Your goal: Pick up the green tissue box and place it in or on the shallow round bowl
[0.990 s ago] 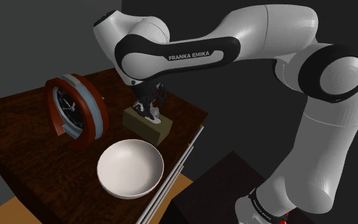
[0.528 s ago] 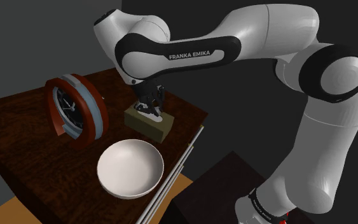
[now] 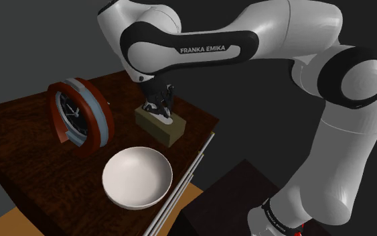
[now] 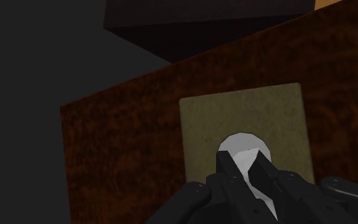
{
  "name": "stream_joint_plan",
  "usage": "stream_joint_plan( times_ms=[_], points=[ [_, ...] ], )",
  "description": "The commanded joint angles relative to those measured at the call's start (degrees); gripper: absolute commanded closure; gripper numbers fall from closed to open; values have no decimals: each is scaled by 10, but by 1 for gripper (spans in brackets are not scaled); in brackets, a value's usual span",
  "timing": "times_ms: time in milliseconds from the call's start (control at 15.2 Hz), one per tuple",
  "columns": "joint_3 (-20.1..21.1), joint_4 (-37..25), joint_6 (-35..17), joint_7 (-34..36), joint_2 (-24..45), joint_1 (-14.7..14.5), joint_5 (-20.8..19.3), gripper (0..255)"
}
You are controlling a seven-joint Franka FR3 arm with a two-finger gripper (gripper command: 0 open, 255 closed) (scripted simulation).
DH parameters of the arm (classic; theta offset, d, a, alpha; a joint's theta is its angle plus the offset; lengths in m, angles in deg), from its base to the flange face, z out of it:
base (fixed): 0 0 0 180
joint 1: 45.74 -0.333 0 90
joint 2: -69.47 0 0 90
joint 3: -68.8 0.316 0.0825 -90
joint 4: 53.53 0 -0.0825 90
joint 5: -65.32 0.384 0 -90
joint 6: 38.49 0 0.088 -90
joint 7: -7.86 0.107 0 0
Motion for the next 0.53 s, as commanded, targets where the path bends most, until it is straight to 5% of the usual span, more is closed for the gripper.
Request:
stream_joint_plan(
  times_ms=[0,462],
  points=[
    [0,-14,14,-6,-2,-1,0,255],
    [1,-63,64,-21,-5,-7,-2,255]
  ],
)
